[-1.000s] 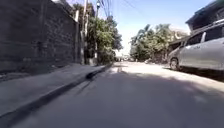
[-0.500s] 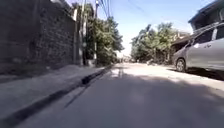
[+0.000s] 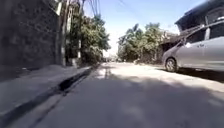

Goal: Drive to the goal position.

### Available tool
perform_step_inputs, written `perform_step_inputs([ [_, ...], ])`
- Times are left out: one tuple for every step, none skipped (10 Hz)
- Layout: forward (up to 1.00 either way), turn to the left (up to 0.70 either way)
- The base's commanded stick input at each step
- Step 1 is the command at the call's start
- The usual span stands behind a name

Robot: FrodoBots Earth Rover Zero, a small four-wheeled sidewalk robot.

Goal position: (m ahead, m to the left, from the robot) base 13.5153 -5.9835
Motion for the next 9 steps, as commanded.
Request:
perform_step_inputs([
  [1.0, 0.0],
  [1.0, 0.0],
  [1.0, 0.0],
  [1.0, 0.0],
  [1.0, 0.0],
  [1.0, 0.0],
  [1.0, 0.0],
  [1.0, 0.0],
  [1.0, 0.0],
])
